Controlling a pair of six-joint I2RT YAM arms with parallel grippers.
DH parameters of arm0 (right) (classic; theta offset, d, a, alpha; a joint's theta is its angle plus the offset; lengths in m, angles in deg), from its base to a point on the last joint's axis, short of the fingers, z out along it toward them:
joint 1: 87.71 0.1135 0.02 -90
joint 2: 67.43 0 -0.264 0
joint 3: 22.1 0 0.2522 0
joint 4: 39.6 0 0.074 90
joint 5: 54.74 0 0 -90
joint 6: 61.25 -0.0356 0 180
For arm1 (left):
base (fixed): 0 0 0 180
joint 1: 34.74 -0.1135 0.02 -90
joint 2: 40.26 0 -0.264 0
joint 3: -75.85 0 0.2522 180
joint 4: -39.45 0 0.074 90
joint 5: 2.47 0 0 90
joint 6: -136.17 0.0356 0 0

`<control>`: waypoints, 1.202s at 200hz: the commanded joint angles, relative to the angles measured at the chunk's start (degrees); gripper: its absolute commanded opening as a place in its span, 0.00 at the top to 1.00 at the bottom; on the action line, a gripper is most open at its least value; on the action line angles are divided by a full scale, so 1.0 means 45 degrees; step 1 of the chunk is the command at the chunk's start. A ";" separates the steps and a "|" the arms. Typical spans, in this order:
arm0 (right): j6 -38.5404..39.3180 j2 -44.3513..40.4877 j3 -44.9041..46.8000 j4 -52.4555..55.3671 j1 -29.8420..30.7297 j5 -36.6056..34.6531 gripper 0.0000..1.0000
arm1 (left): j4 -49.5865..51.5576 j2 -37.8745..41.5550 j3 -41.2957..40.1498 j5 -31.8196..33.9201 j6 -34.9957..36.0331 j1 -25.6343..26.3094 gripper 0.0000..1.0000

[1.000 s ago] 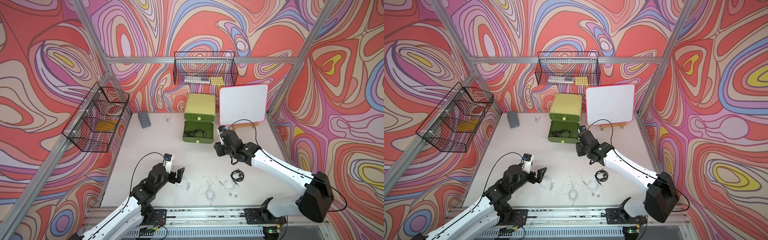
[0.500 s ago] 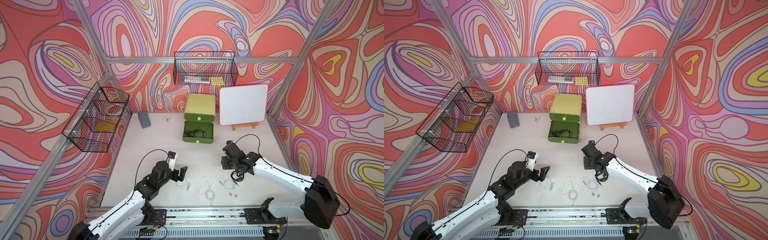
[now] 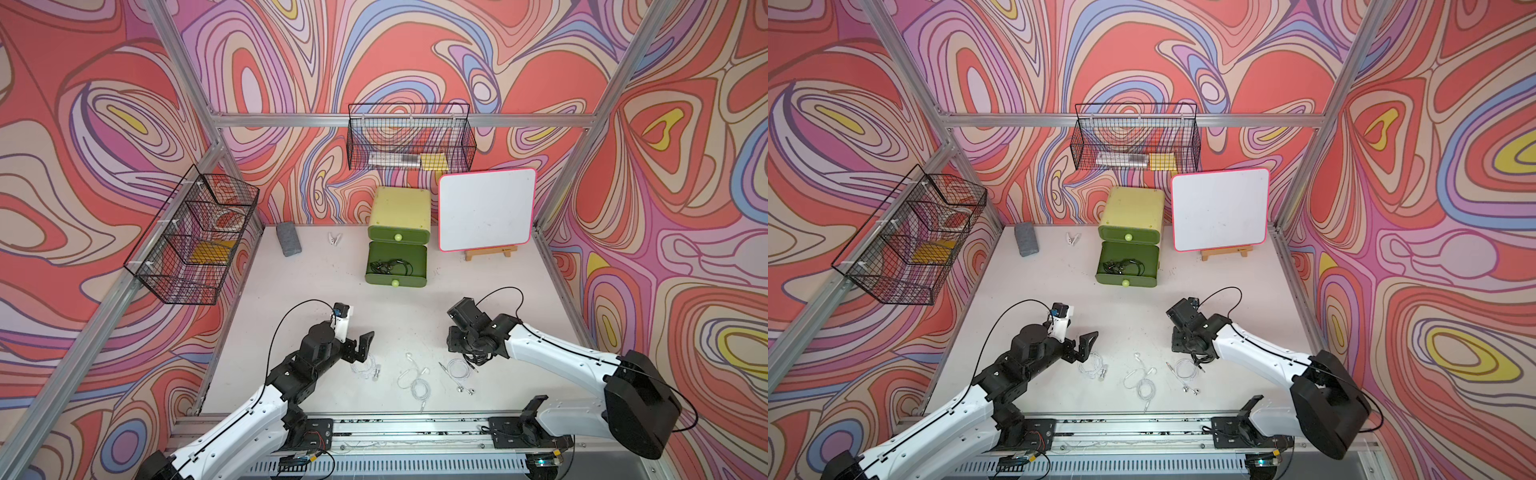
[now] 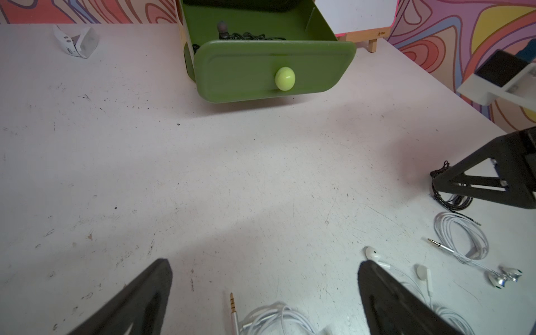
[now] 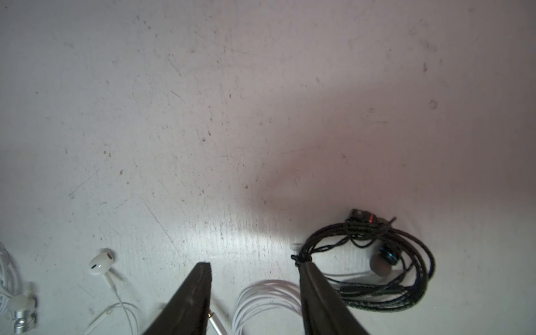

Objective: Place the wired earphones into the drawer by color
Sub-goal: Pick up the wired earphones from the center of the board.

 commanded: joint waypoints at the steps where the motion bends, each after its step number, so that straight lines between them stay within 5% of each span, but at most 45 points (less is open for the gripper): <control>1: -0.0715 0.0153 0.0075 0.0301 -0.0050 -0.0155 0.50 | -0.0009 0.0160 -0.0154 0.0163 -0.0060 0.0028 0.01; 240: -0.0942 0.2146 -0.0406 0.0275 -0.0362 -0.0709 0.61 | 0.0112 0.0345 -0.0179 0.0280 -0.0099 0.0022 0.01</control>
